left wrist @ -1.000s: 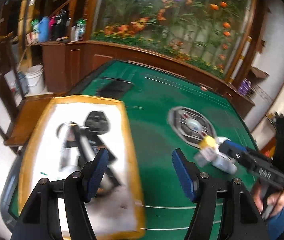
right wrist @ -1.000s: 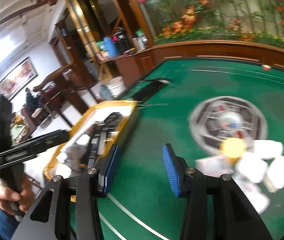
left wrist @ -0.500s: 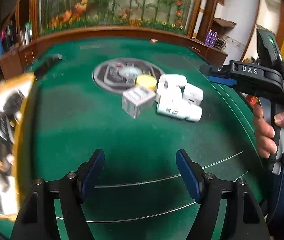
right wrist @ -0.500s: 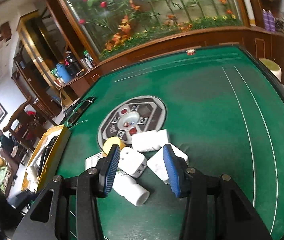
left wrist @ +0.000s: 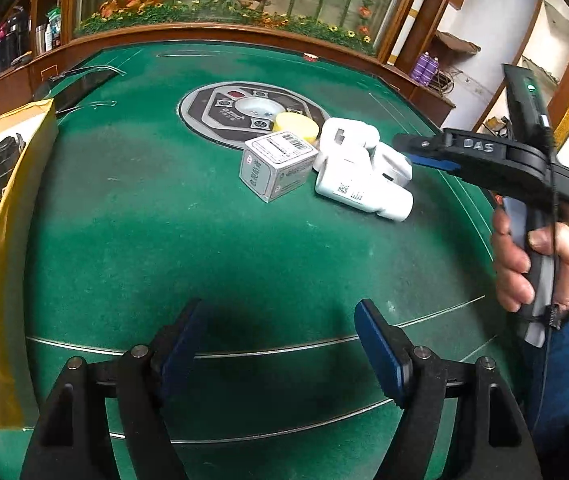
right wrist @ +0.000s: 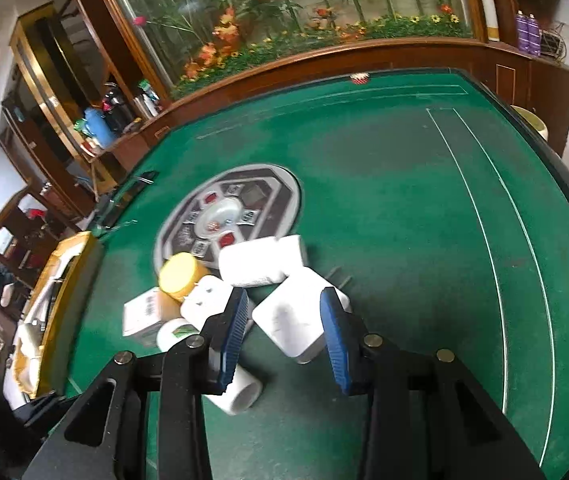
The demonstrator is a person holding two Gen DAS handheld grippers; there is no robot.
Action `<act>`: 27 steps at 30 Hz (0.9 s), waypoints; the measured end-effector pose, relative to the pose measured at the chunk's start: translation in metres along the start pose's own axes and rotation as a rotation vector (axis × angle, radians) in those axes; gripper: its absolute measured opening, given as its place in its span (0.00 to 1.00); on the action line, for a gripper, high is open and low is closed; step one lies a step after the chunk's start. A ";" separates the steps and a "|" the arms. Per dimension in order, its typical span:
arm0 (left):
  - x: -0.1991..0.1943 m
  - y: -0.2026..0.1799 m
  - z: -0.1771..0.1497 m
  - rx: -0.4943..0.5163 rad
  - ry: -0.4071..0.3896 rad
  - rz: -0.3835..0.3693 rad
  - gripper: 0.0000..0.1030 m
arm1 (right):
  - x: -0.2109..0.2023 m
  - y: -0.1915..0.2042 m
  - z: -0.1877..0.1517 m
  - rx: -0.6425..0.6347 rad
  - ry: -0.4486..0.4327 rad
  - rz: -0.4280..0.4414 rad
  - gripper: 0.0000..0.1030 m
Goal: Organize rigid objects
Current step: 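Grasp the pink-labelled white box with the left tool while the right tool grasps the white square adapter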
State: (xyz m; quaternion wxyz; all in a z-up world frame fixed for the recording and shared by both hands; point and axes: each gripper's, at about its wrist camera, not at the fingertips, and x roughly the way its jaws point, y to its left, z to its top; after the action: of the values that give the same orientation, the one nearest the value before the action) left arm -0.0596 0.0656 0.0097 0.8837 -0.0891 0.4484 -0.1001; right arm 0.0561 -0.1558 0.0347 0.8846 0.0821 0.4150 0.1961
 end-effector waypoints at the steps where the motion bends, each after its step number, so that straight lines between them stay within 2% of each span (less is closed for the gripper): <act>1: 0.000 0.001 0.000 -0.003 -0.001 -0.004 0.77 | 0.005 0.000 -0.001 -0.006 0.006 -0.008 0.36; 4: -0.002 0.002 -0.001 -0.007 -0.001 -0.011 0.78 | 0.008 0.004 0.000 -0.059 -0.018 -0.062 0.38; 7: -0.003 0.002 -0.001 -0.005 0.000 -0.010 0.78 | 0.014 0.009 0.000 -0.129 -0.034 -0.144 0.46; 8: -0.003 0.002 -0.002 -0.002 0.000 -0.011 0.78 | 0.016 0.009 0.000 -0.141 -0.039 -0.149 0.47; 10: -0.004 0.002 -0.002 -0.001 0.001 -0.012 0.79 | 0.022 0.010 0.000 -0.167 -0.014 -0.149 0.58; 11: -0.004 0.002 -0.002 0.001 0.002 -0.014 0.79 | 0.023 0.009 -0.001 -0.171 -0.017 -0.139 0.59; 15: -0.002 0.001 0.000 0.004 0.004 -0.015 0.80 | 0.020 0.012 -0.003 -0.213 -0.011 -0.136 0.59; 18: -0.002 0.000 0.000 0.010 0.006 -0.013 0.81 | 0.025 0.017 -0.007 -0.229 0.050 -0.098 0.61; 20: -0.002 -0.001 0.000 0.011 0.006 -0.009 0.81 | 0.027 0.023 -0.012 -0.267 0.066 -0.126 0.56; 23: 0.001 -0.003 0.004 0.020 0.016 0.008 0.81 | 0.023 0.027 -0.016 -0.274 0.080 -0.116 0.54; 27: -0.001 -0.006 0.026 0.075 -0.014 0.090 0.81 | 0.017 0.022 -0.013 -0.206 0.084 -0.096 0.54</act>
State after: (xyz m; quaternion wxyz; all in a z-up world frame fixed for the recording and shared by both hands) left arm -0.0396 0.0618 0.0276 0.8932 -0.0364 0.4417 -0.0761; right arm 0.0499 -0.1294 0.0212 0.8786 -0.0372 0.4327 0.1985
